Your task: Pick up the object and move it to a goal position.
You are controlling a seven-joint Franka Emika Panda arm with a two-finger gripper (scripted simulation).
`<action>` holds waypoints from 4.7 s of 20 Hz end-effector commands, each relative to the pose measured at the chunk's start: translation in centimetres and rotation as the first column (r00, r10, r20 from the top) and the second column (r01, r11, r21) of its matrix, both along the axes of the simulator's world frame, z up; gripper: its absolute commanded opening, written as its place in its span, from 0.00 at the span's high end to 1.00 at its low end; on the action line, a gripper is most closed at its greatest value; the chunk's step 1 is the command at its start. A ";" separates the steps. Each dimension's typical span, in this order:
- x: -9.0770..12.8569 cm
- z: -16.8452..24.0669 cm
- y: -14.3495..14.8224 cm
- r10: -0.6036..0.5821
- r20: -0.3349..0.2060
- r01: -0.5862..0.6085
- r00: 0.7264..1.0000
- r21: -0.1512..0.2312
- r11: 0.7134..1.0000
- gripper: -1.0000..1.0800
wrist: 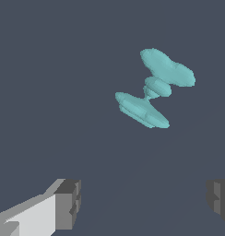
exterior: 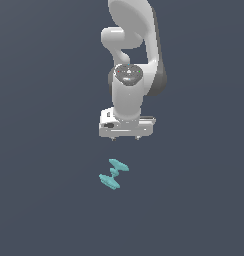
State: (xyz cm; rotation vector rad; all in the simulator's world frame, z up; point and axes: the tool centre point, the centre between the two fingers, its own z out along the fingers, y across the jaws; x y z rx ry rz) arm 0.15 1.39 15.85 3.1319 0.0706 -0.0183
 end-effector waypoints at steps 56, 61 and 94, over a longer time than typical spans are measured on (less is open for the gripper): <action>9.5 -9.3 -4.8 -0.517 0.011 0.517 0.856 0.009 0.856 0.04; 9.4 -12.1 -4.8 -0.519 0.011 0.519 0.854 0.009 0.855 0.04; 8.1 -7.6 -4.0 -0.520 0.011 0.520 0.854 0.010 0.854 1.00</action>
